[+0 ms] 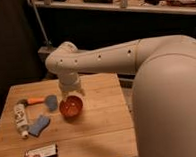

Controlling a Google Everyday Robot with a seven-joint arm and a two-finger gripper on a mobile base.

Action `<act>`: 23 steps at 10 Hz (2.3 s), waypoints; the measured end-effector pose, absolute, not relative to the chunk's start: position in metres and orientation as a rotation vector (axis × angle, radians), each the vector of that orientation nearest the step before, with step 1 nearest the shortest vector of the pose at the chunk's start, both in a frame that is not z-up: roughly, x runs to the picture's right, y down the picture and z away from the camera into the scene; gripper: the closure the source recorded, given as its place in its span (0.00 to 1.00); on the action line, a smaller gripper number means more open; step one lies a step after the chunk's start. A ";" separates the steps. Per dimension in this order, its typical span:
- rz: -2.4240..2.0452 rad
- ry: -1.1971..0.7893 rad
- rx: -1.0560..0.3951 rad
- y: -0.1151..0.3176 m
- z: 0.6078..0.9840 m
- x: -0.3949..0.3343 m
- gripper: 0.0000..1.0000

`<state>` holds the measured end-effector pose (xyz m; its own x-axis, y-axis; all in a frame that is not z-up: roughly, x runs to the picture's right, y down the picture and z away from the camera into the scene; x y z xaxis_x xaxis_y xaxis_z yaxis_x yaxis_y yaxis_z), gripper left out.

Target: Place the pepper on the white sponge

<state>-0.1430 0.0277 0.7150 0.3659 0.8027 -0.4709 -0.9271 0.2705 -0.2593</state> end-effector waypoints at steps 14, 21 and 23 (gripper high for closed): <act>0.403 -0.195 -0.554 -0.055 0.764 -0.341 0.35; 0.395 -0.233 -0.609 -0.028 0.776 -0.356 0.35; 0.393 -0.254 -0.586 -0.025 0.777 -0.353 0.35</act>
<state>-0.3529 -0.0253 0.7774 0.8958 0.4278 0.1208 -0.2860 0.7626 -0.5802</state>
